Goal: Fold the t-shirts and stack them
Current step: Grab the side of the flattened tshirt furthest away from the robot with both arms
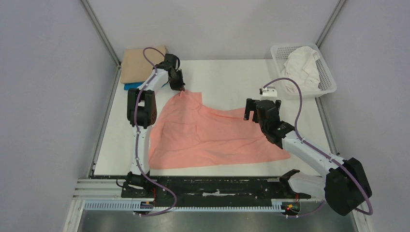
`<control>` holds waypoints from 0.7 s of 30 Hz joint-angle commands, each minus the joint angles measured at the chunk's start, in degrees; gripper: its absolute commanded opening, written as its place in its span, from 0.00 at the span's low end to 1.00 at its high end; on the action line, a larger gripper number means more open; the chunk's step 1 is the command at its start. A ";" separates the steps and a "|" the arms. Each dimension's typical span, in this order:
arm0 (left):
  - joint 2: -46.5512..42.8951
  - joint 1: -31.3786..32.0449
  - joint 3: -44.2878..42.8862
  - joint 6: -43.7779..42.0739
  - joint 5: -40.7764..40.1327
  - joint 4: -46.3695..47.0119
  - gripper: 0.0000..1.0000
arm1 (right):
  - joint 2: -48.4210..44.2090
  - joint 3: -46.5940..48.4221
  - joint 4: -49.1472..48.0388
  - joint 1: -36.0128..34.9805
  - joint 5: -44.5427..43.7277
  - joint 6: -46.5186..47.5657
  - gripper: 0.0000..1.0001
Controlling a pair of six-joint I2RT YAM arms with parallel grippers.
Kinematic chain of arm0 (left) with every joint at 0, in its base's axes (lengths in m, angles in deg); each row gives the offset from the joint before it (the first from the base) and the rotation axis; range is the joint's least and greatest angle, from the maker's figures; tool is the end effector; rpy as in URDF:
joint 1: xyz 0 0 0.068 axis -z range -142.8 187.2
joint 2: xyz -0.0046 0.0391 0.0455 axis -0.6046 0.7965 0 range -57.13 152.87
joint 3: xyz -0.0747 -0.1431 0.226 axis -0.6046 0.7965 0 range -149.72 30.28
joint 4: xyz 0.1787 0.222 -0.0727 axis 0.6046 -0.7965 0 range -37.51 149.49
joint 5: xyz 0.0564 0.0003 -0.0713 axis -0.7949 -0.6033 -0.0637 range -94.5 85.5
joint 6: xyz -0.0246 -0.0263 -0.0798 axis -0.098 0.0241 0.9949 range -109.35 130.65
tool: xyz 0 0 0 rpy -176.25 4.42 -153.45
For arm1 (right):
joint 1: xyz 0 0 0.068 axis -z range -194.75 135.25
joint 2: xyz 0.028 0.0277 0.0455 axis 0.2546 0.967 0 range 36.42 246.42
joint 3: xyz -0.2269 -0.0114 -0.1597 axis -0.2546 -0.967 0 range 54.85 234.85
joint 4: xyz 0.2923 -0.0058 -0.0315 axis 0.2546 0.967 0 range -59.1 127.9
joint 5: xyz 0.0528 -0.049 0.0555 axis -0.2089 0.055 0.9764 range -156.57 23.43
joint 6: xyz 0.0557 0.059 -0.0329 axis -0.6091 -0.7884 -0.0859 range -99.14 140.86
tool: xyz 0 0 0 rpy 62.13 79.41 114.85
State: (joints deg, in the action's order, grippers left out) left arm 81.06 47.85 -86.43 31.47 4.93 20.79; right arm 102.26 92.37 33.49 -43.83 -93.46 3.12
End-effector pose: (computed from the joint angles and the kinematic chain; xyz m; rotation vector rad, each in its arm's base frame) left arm 0.5652 -0.1192 0.1157 -0.1773 2.6510 -0.4026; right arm 0.2857 0.1187 0.2055 0.0731 2.0453 0.0118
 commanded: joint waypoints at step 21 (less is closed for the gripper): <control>-7.56 0.68 7.91 -2.16 -9.90 2.54 0.02 | 43.18 37.39 13.77 12.10 -12.72 -2.47 0.91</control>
State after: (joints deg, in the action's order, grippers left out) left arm 76.73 48.79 -80.42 31.43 -4.51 21.36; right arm 139.18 122.96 42.46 -31.81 -101.59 1.70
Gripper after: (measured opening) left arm 0.043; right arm 0.922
